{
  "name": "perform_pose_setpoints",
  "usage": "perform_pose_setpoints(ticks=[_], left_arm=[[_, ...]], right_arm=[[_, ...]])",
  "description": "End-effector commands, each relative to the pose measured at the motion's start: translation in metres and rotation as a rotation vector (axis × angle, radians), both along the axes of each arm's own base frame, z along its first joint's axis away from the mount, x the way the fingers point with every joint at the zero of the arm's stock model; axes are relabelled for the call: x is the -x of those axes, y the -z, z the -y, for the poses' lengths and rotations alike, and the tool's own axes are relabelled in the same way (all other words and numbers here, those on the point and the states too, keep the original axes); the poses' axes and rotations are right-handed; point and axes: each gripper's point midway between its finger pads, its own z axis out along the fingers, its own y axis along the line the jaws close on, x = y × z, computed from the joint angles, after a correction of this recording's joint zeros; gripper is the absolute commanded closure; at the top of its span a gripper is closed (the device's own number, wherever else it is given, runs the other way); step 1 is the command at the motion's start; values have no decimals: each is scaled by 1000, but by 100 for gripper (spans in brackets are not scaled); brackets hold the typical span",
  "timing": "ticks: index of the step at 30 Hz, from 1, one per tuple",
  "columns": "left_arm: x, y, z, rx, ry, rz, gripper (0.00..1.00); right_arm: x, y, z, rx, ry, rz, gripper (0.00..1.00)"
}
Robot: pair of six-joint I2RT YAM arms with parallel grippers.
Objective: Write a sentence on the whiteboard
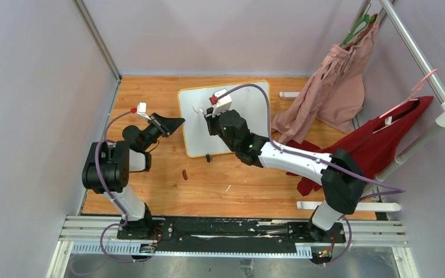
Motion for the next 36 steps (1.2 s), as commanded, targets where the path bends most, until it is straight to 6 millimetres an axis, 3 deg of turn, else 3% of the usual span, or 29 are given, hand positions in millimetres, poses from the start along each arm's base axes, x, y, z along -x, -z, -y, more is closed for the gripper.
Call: perform_pose_setpoints(ticks=[1,12,20,36], left_arm=[[6,-6,6,-9,20,31,100],[10,-10,10,-12,45,52,97],[10,-12,10,-7,43,59,100],[10,-15,10,0,41,68,100]], right_arm=[[-7,-30,10,-84,32,42,100],[-18,-24,8,-82,50,24,100],[-22,-13,6,-59,53,-4,100],[-12,15,1,-27,11,-77,100]])
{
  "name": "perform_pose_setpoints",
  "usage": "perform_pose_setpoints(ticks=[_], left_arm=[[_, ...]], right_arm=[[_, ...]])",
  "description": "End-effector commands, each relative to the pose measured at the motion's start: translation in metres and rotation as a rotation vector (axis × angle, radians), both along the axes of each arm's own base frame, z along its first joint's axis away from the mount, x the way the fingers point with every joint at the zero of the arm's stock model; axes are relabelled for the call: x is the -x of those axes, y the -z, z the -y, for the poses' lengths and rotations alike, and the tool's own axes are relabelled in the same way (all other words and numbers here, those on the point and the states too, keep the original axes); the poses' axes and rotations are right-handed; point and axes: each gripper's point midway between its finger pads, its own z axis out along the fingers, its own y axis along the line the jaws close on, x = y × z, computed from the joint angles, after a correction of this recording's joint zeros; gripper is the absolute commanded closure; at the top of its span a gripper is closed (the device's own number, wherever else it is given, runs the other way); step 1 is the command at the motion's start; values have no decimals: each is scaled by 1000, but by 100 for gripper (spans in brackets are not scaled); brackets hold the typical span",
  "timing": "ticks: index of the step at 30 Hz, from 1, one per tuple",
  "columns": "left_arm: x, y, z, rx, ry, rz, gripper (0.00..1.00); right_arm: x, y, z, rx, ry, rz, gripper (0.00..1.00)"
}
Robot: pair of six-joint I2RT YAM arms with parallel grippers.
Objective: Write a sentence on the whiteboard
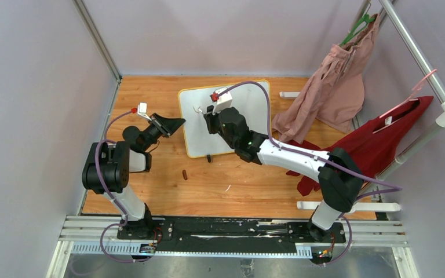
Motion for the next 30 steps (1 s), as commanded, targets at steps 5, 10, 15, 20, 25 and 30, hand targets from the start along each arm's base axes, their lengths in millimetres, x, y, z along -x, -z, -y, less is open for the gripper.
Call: perform_pose_setpoints(ticks=[5,10,15,20,25,30], left_arm=[[6,-13,6,6,26,54,100],[7,-13,6,6,26,52,100],[7,-14,7,7,27,54,100],[6,-13,6,9,26,51,100],[7,-13,7,8,27,53,100],[8,-13,8,8,33,54,93]], right_arm=[[0,20,4,24,0,-49,100],[3,28,7,40,2,-66,100],[9,39,12,55,5,-83,100],[16,48,15,64,-3,-100,100],[20,45,15,51,-8,-103,100],[25,7,18,-26,-22,-60,100]])
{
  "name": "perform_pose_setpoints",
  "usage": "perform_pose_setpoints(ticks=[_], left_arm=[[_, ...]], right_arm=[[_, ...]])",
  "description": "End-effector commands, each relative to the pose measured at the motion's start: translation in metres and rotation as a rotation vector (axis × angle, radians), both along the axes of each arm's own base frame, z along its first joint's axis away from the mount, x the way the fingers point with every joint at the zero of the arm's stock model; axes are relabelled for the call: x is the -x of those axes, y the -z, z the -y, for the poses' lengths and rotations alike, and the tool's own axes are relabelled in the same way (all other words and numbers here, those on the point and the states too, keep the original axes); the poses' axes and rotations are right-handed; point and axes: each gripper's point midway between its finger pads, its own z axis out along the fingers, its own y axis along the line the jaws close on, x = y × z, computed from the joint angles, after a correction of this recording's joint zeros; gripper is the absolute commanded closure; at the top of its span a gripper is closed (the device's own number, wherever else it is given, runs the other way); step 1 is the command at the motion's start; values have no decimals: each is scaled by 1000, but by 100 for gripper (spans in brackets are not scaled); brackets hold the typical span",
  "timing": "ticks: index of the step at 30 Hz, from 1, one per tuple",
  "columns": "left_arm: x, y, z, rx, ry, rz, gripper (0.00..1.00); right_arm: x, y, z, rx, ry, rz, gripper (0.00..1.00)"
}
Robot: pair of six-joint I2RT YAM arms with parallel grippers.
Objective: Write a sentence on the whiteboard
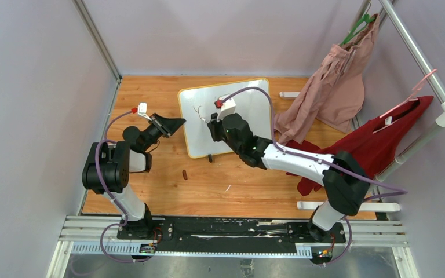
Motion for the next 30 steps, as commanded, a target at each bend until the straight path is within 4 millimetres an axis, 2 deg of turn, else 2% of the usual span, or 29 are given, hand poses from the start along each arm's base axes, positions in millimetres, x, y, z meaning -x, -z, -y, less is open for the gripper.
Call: perform_pose_setpoints(ticks=[1,3,5,10,14,20,25,30], left_arm=[[8,-12,7,6,36,51,85],[8,-13,7,8,37,52,74],[8,-14,8,10,39,52,68],[8,-14,7,13,35,52,61],[8,-11,7,14,31,41,56],[6,-6,6,11,21,18,43],[4,0,5,2,13,3,45],[4,0,4,1,9,5,55]], right_arm=[[9,-35,12,-57,10,32,100],[11,-49,15,-78,7,53,100],[13,-60,19,-92,5,68,100],[16,-71,25,-85,-3,100,100],[16,-65,28,-14,-25,138,100],[4,-51,24,29,-39,125,100],[-2,-44,15,55,-53,122,100],[-8,-35,10,77,-52,110,100]])
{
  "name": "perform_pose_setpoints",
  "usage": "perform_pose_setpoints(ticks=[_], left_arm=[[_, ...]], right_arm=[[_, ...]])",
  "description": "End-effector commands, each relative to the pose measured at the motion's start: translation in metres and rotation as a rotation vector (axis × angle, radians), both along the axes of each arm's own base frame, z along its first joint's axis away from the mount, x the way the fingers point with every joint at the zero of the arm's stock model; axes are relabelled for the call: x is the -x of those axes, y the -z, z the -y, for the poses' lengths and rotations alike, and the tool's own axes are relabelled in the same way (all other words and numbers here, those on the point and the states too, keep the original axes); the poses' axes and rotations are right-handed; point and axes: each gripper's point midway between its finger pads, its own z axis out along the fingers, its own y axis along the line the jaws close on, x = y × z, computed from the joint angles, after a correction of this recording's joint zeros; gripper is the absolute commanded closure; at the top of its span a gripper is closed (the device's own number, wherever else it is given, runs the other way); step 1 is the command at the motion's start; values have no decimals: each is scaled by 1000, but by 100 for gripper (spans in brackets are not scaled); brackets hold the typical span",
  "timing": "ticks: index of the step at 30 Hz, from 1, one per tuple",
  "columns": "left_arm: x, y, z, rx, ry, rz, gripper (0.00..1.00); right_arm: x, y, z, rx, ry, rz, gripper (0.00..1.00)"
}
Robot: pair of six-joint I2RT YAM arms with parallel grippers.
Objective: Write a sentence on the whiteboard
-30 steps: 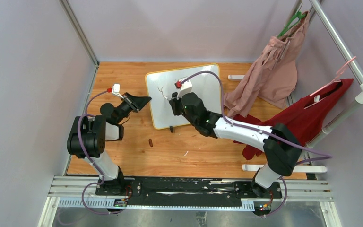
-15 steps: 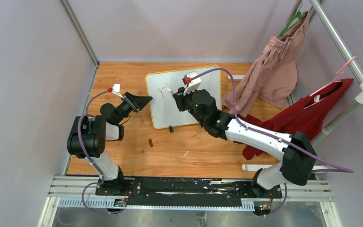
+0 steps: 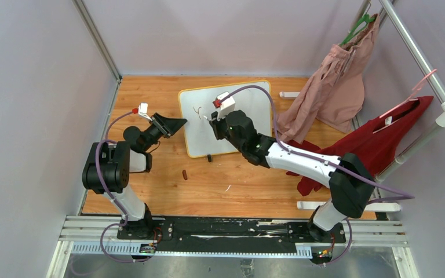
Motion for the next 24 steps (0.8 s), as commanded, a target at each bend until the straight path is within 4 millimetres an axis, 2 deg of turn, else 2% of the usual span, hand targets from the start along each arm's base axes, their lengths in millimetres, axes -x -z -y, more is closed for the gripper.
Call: perform_pose_setpoints(ticks=[1,11,14,24], left_arm=[[1,-1,1,-15,-7,28,58],[1,-4,1,-15,-10,54,71],[1,-5,0,-16,-15,63,79],[2,3,-2,-45,-29,78,98]], right_arm=[[-12,-13,-4,-3,6,29,100],[-12,-23,-3,-46,14,45,100],[-12,-26,-2,-48,15,53,100],[-5,-35,6,-73,13,70,100]])
